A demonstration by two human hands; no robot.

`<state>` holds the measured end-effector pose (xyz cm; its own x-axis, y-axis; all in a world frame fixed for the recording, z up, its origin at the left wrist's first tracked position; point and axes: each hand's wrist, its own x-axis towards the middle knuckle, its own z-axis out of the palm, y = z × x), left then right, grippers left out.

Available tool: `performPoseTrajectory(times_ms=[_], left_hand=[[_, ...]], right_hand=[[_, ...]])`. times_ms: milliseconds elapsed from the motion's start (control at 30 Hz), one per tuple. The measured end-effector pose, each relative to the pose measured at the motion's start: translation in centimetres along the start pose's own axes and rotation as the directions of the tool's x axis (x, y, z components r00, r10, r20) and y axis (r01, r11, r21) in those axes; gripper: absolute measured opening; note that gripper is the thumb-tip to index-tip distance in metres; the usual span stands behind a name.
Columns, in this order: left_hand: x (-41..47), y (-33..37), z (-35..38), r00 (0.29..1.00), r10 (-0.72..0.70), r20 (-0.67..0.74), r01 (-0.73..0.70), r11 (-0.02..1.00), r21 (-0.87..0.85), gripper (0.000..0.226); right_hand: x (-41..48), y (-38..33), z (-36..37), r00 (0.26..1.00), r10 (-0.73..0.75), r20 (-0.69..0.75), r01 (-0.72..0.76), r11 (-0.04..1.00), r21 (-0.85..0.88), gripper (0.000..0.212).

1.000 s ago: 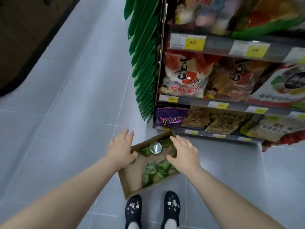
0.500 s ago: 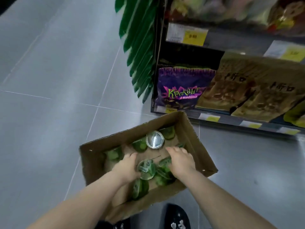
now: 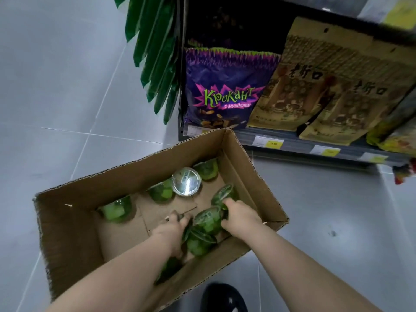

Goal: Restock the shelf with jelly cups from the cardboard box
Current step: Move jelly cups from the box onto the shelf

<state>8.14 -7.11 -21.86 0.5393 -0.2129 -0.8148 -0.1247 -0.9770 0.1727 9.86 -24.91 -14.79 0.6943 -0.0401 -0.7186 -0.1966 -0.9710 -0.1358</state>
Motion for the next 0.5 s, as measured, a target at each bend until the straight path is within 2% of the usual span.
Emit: performPoseTrajectory(times_ms=[100, 167, 267, 400, 500], left_hand=[[0.4, -0.3, 0.6, 0.996, -0.05, -0.075, 0.052, 0.998, 0.031, 0.101], [0.6, -1.1, 0.4, 0.994, -0.093, -0.063, 0.084, 0.988, -0.127, 0.102], [-0.3, -2.9, -0.7, 0.981, -0.173, -0.089, 0.129, 0.919, -0.372, 0.105], [-1.7, -5.1, -2.4, 0.935, -0.27, -0.231, 0.113, 0.842, -0.527, 0.095], [-2.2, -6.6, -2.6, 0.913, -0.303, -0.272, 0.078, 0.786, -0.613, 0.094]], right_hand=[[0.4, -0.4, 0.1, 0.999, 0.004, 0.04, -0.004, 1.0, 0.004, 0.05], [1.1, -0.8, 0.0, 0.998, 0.01, 0.061, -0.011, 1.0, 0.016, 0.049], [2.1, -1.4, 0.1, 0.994, 0.048, 0.094, -0.05, 0.999, 0.015, 0.048], [3.4, -3.4, 1.9, 0.968, 0.098, 0.23, -0.098, 0.995, -0.013, 0.061], [4.4, -4.9, 3.0, 0.979, 0.099, 0.178, -0.095, 0.995, -0.029, 0.054]])
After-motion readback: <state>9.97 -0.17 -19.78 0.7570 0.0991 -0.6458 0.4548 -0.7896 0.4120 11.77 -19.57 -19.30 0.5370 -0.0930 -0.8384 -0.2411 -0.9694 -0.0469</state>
